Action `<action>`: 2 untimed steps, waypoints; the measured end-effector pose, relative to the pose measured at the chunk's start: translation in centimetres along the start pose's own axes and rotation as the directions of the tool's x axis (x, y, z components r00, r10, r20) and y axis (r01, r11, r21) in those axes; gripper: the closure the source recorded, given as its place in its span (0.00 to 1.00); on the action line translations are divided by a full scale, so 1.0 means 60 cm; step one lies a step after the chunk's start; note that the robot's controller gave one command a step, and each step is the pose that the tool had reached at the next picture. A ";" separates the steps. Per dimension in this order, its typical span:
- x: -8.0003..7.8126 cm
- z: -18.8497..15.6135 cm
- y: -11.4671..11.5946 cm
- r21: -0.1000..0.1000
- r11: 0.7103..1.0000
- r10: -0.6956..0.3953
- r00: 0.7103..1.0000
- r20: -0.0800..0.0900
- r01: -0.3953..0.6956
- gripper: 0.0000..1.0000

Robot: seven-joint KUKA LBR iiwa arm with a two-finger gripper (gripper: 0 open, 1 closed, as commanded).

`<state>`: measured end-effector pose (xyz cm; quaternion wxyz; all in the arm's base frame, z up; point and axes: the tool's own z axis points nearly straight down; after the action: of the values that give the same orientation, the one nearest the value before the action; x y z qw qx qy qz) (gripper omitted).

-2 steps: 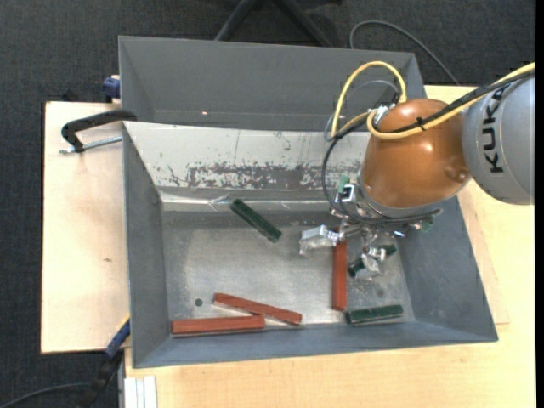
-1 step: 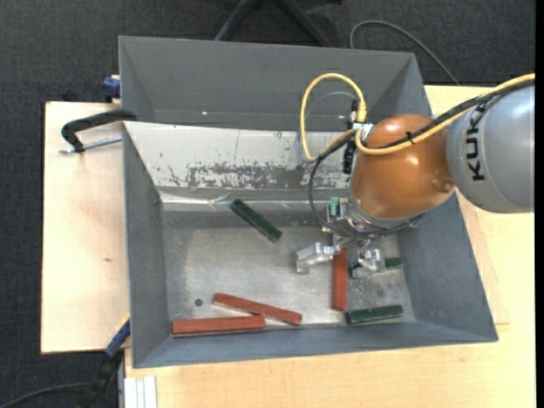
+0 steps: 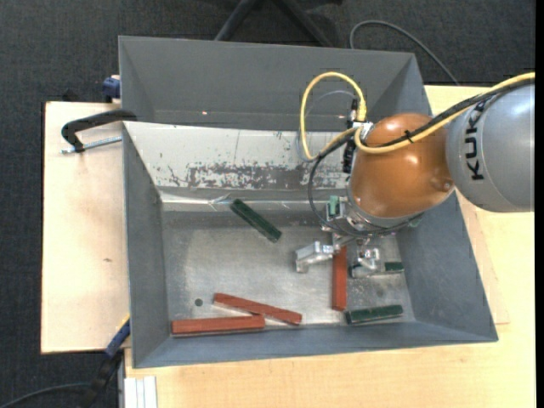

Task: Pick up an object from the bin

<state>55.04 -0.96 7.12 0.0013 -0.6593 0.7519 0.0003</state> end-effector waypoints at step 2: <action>-0.002 -0.021 -0.002 0.004 1.000 0.004 1.000 0.001 -0.004 1.00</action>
Offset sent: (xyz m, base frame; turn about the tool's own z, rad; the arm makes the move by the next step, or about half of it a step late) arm 0.0000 0.0000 0.0000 0.0000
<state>55.15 -0.83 8.41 0.0031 -0.6579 0.7531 -0.0006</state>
